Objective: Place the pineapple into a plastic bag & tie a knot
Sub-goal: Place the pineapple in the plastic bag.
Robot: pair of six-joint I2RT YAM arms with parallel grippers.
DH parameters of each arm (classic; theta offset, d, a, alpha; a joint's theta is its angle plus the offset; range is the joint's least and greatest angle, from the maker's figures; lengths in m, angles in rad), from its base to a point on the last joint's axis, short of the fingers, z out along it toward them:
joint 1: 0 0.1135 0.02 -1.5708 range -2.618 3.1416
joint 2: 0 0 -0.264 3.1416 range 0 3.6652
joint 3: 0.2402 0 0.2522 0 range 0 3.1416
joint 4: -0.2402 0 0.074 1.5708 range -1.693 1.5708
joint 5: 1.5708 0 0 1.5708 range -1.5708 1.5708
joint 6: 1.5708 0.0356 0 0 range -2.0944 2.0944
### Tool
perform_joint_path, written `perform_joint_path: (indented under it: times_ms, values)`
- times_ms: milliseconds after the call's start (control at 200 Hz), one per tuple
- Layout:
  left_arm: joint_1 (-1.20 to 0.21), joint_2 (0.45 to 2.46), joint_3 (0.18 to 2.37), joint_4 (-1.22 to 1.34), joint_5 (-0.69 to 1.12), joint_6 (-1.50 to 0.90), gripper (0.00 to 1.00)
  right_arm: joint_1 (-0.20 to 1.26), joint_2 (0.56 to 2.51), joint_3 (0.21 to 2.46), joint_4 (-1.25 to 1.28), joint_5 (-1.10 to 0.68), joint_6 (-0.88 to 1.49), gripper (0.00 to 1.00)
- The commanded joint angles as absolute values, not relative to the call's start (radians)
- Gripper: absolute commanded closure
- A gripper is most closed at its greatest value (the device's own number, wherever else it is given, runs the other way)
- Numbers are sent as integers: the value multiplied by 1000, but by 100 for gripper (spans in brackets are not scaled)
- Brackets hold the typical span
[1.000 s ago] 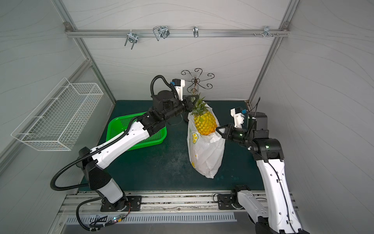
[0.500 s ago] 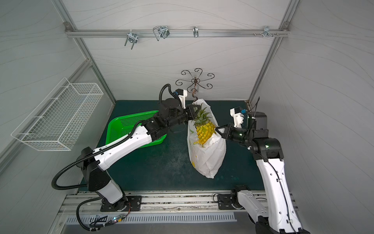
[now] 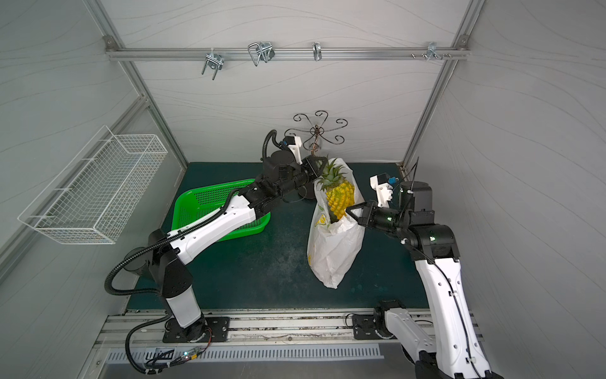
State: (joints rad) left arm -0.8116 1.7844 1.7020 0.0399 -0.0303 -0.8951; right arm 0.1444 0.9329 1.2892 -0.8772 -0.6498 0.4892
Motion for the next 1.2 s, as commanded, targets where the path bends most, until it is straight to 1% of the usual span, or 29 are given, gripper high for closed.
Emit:
perform_joint_path:
  times_ms: [0, 90, 180, 270, 410, 560, 620, 630, 635, 685, 860, 970, 1065, 1145, 1195]
  values:
    - [-834, 1690, 1628, 149, -3, -999, 100, 152, 920, 1311, -889, -615, 479, 100]
    - [-842, 1635, 1540, 105, 44, -995, 100, 152, 923, 1310, -891, -603, 478, 100]
    - [-839, 1620, 1541, -36, 96, -961, 100, 151, 932, 1311, -893, -603, 474, 100]
    - [-837, 1645, 1584, -113, 190, -918, 100, 152, 944, 1315, -894, -610, 472, 100]
    - [-836, 1750, 1740, -238, 365, -852, 100, 153, 953, 1325, -891, -614, 471, 100]
    - [-846, 1820, 1810, -277, 437, -764, 100, 167, 968, 1351, -897, -613, 458, 100]
    - [-849, 1838, 1822, -300, 448, -720, 79, 178, 982, 1369, -905, -612, 448, 100]
    - [-850, 1841, 1823, -304, 448, -713, 78, 181, 984, 1372, -906, -613, 447, 100]
    - [-850, 1842, 1823, -306, 449, -709, 75, 182, 987, 1372, -906, -613, 447, 100]
    - [-851, 1855, 1823, -318, 455, -680, 67, 196, 996, 1385, -907, -614, 443, 100]
    - [-850, 1880, 1821, -352, 444, -575, 51, 257, 1034, 1428, -905, -607, 434, 100]
    - [-848, 1901, 1838, -377, 454, -533, 47, 286, 1050, 1449, -903, -588, 433, 100]
    - [-849, 1898, 1831, -364, 475, -505, 48, 296, 1058, 1464, -902, -578, 431, 100]
    - [-848, 1884, 1819, -344, 512, -484, 63, 298, 1053, 1464, -916, -578, 421, 100]
    - [-843, 1877, 1822, -354, 531, -469, 75, 298, 1038, 1453, -926, -566, 410, 100]
